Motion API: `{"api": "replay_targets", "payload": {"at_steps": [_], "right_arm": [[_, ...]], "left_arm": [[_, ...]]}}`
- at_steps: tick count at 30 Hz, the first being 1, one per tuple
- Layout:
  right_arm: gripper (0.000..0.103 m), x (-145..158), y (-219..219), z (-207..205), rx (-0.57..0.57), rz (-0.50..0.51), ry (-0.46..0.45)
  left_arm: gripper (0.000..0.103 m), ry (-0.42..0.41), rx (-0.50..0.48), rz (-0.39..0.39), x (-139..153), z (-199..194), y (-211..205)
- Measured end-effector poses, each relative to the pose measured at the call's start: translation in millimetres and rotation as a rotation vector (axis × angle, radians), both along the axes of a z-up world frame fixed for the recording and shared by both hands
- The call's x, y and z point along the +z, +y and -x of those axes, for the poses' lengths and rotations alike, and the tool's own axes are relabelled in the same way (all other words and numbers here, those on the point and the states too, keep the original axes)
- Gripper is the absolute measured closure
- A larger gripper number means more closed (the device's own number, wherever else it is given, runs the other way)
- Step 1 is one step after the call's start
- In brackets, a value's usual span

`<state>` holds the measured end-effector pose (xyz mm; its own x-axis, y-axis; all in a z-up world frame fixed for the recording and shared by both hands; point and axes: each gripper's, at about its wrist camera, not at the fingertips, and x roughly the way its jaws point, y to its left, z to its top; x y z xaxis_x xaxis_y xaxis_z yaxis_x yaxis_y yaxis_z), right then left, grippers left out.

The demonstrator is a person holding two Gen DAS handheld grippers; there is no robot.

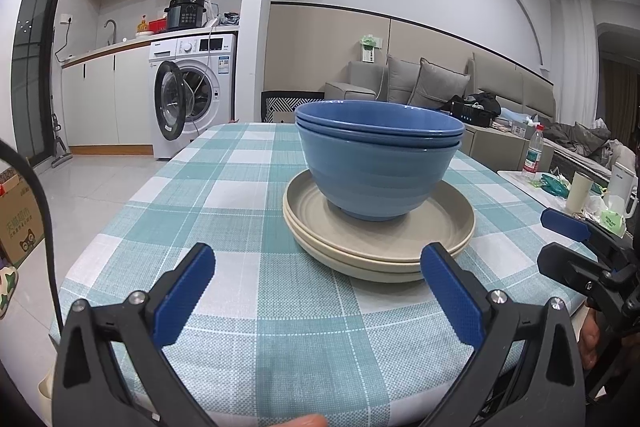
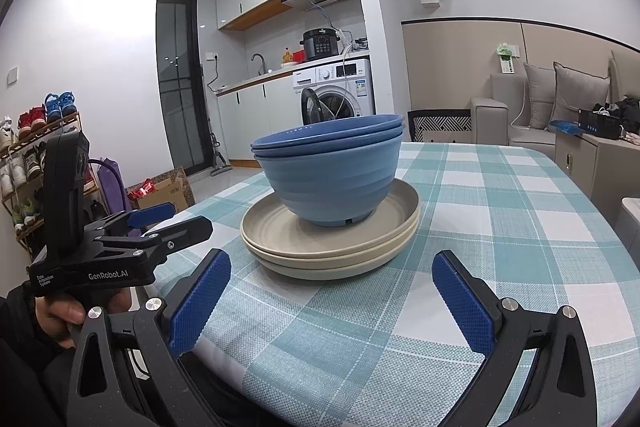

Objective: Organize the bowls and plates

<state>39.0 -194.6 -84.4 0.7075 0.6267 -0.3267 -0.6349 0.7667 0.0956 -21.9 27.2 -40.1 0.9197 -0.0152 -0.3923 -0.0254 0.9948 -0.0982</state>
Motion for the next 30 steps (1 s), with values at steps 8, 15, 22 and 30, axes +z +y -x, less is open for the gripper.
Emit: {"api": "replay_targets", "payload": {"at_steps": [8, 15, 22, 30], "right_arm": [[0.0, -0.3, 1.1, -1.2, 0.003, 0.002, 0.004], [0.0, -0.9, 1.9, -1.7, 0.003, 0.001, 0.005], [0.0, -0.9, 1.4, -1.2, 0.002, 0.0, 0.005], [0.0, -1.1, 1.7, -1.5, 0.005, 0.001, 0.006]], "left_arm": [[0.0, -0.002, 0.0, 0.0, -0.6, -0.8, -1.1], [0.0, -0.007, 0.001, -0.002, -0.3, -1.5, -2.0], [0.0, -0.009, 0.001, -0.002, 0.6, -1.0, -2.0], [0.0, -0.004, 0.001, 0.001, 1.5, -1.5, -1.5]]}}
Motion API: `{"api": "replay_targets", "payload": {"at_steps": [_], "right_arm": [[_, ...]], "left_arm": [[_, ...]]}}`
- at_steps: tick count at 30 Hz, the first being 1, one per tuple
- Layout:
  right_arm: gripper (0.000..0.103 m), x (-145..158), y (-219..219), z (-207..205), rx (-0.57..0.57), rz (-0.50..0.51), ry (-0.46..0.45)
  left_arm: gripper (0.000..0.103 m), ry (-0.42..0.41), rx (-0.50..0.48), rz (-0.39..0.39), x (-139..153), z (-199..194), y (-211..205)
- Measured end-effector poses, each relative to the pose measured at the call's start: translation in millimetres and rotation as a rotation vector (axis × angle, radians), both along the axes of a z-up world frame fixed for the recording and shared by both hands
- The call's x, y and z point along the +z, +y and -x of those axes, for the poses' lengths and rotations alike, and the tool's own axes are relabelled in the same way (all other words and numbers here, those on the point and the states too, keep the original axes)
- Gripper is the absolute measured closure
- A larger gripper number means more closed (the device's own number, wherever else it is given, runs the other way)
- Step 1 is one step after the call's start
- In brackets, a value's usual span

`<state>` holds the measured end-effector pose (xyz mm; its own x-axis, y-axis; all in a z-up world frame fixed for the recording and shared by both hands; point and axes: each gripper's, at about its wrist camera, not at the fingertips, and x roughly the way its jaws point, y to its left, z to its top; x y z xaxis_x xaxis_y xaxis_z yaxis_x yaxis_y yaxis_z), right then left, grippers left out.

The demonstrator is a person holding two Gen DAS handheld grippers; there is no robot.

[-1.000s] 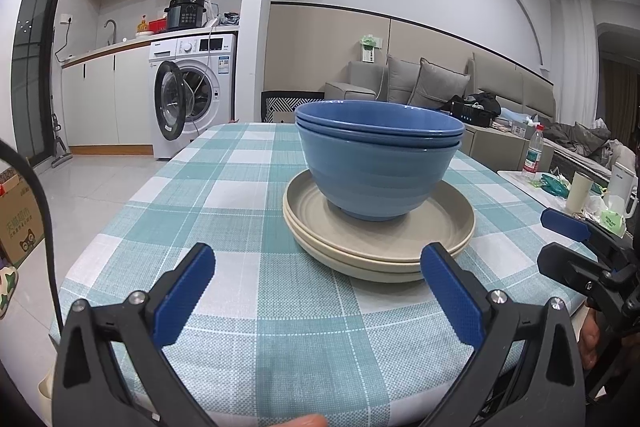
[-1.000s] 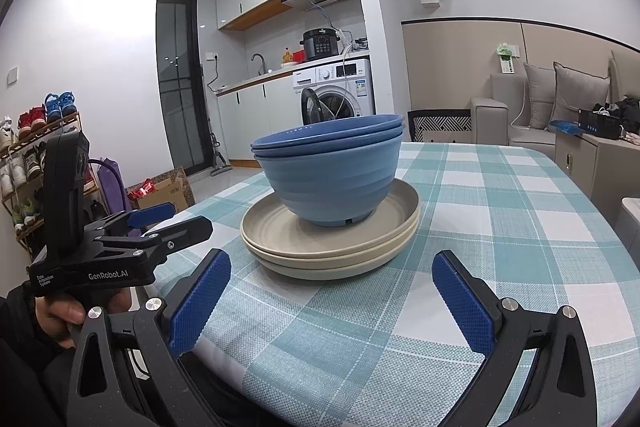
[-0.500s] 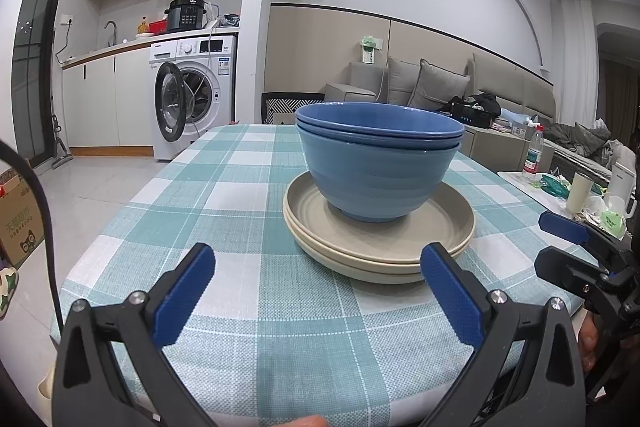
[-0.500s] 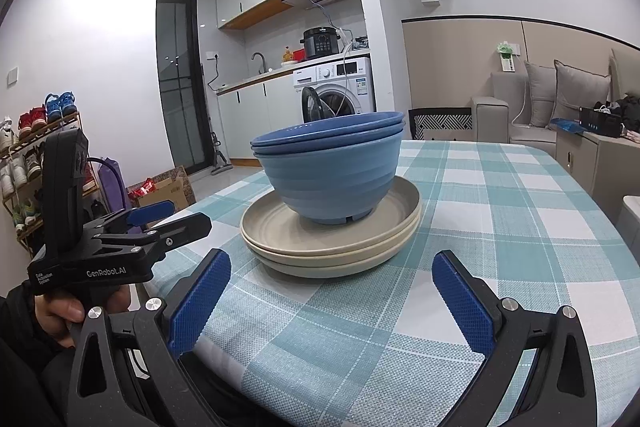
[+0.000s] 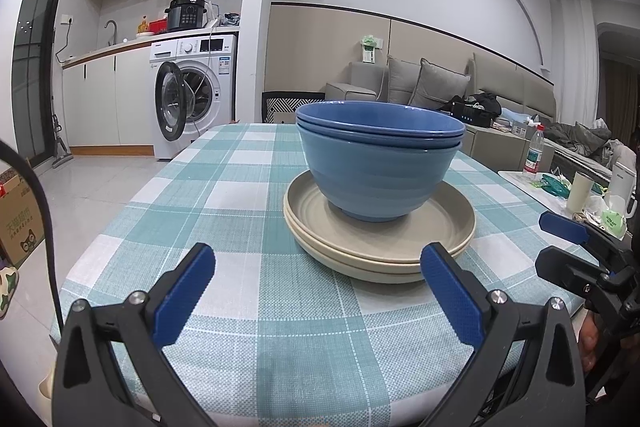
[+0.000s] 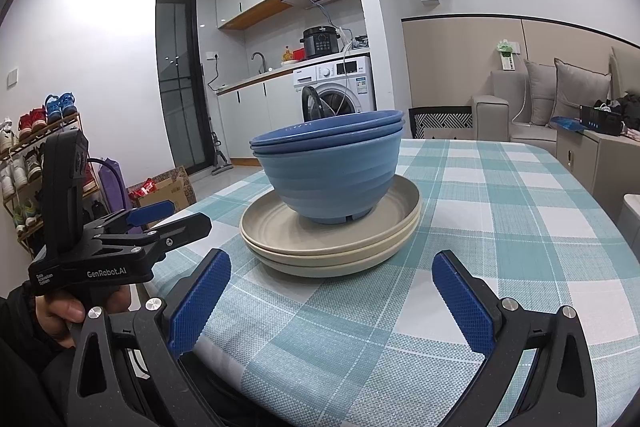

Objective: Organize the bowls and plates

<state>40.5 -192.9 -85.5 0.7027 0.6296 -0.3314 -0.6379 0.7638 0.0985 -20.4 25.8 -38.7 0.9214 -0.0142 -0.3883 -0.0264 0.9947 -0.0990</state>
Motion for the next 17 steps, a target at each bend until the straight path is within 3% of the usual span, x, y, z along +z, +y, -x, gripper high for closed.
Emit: {"api": "replay_targets", "payload": {"at_steps": [17], "right_arm": [[0.0, -6.8, 1.1, 0.5, -0.001, -0.005, 0.013]], "left_arm": [[0.0, 0.0, -0.003, -0.001, -2.5, -0.9, 0.3]]}}
